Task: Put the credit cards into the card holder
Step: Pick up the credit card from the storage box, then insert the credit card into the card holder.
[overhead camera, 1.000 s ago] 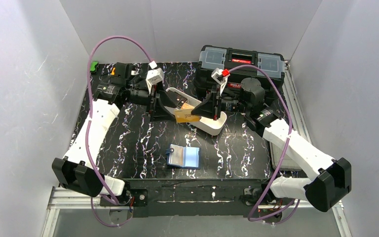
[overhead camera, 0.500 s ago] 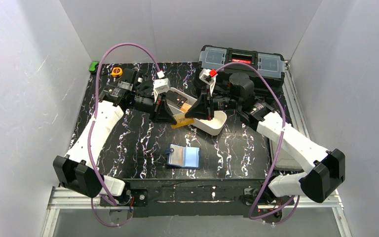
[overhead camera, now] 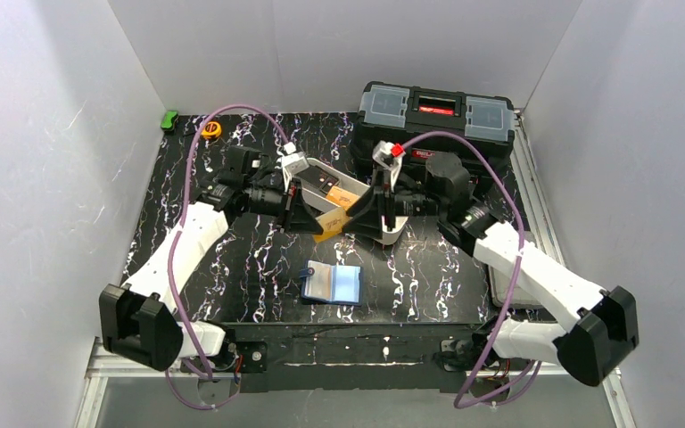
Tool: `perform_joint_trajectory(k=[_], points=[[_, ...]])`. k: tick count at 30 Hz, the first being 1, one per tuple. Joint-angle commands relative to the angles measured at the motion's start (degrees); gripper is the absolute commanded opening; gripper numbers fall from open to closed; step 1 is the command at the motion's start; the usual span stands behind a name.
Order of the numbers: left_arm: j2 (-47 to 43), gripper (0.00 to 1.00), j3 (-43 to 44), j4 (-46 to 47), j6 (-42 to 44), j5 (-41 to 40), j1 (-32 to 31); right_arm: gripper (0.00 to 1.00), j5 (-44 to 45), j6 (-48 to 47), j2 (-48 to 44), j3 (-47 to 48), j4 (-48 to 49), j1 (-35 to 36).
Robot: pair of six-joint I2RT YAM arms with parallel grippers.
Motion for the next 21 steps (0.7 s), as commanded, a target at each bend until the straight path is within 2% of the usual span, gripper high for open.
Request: perform_joint_trajectory(k=[1,6,8,15,21], points=[[-7.0,0.0,-5.2,24.6,-22.6,-1.0,1.4,0.66,3.8,7.3,-6.5,-8.9,10.6,-1.8],[-8.6,0.0,-8.4,40.9,-39.0,-3.7,1.9,0.68,3.2,17.0,-7.0,-15.4,23.4,-3.5],[-8.7,0.0,-8.5,44.0,-42.7,-4.6,2.0,0.69,2.7,20.9,-5.3,-15.8,28.2,-3.9],[-9.0,0.0,-9.3,46.6,-46.4,-4.7,2.0,0.67,1.3,39.5,5.7,-13.1,57.3,-4.3],[-9.4,0.0,-9.1,47.7,-46.9,-4.0,1.9,0.62,2.3,50.0,13.1,-9.9,70.4,-4.3]])
